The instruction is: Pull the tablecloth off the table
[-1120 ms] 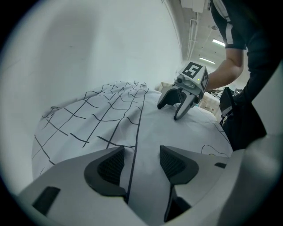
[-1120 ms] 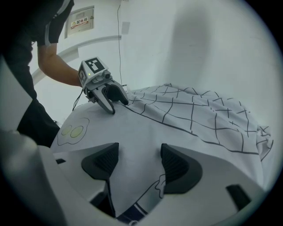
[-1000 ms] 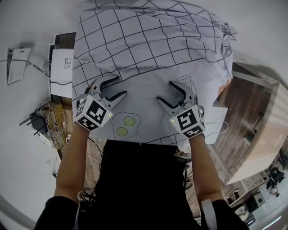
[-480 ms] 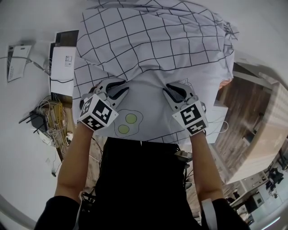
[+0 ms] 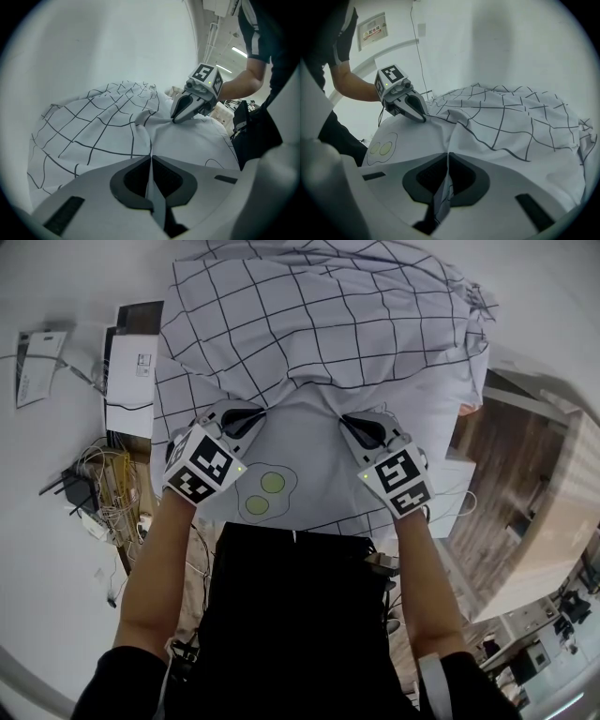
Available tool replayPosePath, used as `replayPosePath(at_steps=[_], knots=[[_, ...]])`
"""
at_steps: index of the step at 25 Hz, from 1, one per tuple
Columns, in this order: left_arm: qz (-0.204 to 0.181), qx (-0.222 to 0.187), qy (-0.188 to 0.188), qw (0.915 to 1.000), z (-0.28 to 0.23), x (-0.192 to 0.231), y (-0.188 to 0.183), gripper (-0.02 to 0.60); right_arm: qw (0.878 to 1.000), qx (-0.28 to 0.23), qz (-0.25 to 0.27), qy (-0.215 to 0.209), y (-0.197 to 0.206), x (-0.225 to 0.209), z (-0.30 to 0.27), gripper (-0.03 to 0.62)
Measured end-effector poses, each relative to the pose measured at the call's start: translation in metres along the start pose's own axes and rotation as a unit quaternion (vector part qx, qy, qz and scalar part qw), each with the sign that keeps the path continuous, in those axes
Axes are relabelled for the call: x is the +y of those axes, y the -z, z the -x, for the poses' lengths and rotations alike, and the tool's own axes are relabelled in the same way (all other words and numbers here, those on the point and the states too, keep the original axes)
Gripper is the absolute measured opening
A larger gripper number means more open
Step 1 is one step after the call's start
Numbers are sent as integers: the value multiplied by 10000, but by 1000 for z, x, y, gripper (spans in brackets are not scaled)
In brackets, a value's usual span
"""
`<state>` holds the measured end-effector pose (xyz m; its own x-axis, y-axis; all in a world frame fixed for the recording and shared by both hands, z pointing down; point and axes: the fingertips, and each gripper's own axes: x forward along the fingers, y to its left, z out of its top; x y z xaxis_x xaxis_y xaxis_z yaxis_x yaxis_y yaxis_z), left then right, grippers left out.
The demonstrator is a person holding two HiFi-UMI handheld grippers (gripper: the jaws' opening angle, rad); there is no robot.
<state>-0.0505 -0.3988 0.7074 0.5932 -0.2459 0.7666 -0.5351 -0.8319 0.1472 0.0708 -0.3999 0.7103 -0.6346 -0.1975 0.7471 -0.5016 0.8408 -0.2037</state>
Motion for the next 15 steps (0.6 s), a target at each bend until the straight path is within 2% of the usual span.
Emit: replayPosePath(at_steps=[6,10,15], knots=[[50,-151,-30,9999,-1,2,-1,17,9999,-73,52,123,0,-2,0,26],[145,-78,29,9999,0,2,2,15,9999,-51,-51,77,1,-1,0,26],[289,-205,-104,9993,5,2,0,12,9997,-78,-229,36,0,2,5,23]])
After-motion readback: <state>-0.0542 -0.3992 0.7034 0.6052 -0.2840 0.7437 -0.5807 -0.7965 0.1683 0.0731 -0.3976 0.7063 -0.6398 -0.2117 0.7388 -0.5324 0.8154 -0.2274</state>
